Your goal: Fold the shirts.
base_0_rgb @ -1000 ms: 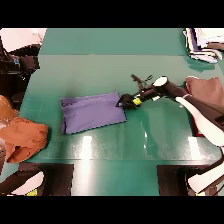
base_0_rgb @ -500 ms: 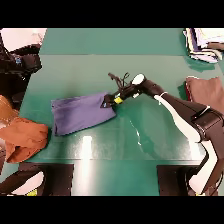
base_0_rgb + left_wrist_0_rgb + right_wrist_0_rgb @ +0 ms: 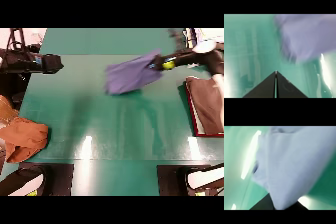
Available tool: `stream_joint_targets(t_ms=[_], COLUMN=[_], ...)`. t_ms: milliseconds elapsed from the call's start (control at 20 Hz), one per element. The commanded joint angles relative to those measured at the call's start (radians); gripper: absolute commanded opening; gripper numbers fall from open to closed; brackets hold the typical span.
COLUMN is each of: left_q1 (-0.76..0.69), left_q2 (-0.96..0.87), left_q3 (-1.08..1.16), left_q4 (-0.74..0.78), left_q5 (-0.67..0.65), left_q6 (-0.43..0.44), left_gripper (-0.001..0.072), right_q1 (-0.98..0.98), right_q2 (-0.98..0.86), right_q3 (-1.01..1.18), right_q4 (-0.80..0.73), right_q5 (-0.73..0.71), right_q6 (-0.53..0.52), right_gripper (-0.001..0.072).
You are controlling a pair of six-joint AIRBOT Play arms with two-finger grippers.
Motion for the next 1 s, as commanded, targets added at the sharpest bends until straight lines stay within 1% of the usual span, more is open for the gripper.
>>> stream_joint_targets(t_ms=[0, 100, 200, 350, 450, 550, 700, 800, 950], left_q1=[-0.087, -0.114, -0.126, -0.126, -0.126, -0.126, -0.126, -0.126, -0.126], left_q2=[0.000, 0.000, -0.001, -0.001, -0.002, -0.002, -0.002, -0.002, -0.001], left_q3=[0.000, 0.000, 0.000, 0.000, 0.000, 0.000, 0.000, 0.000, 0.000], left_q4=[-0.003, -0.003, -0.006, -0.010, -0.010, -0.010, -0.010, -0.010, -0.010], left_q5=[0.052, 0.068, 0.072, 0.078, 0.081, 0.082, 0.080, 0.078, 0.069], left_q6=[-0.001, -0.002, -0.008, -0.009, -0.009, -0.008, -0.008, -0.008, -0.007], left_gripper=[0.0023, 0.0023, 0.0023, 0.0023, 0.0023, 0.0023, 0.0023, 0.0023, 0.0023], right_q1=[-0.280, -0.411, -0.511, -0.599, -0.623, -0.630, -0.630, -0.630, -0.630], right_q2=[0.074, 0.074, 0.072, 0.072, 0.072, 0.072, 0.078, 0.109, 0.212], right_q3=[0.003, 0.003, 0.003, 0.004, 0.018, 0.076, 0.212, 0.256, 0.216], right_q4=[-0.052, -0.052, -0.051, -0.044, -0.029, 0.019, 0.027, 0.018, -0.136], right_q5=[-0.009, -0.009, -0.015, -0.036, -0.035, -0.009, 0.087, 0.149, 0.178], right_q6=[0.008, 0.031, 0.032, 0.032, 0.032, 0.031, 0.045, 0.061, 0.126], right_gripper=[0.0017, 0.0016, 0.0017, 0.0017, 0.0017, 0.0017, 0.0017, 0.0017, 0.0017])
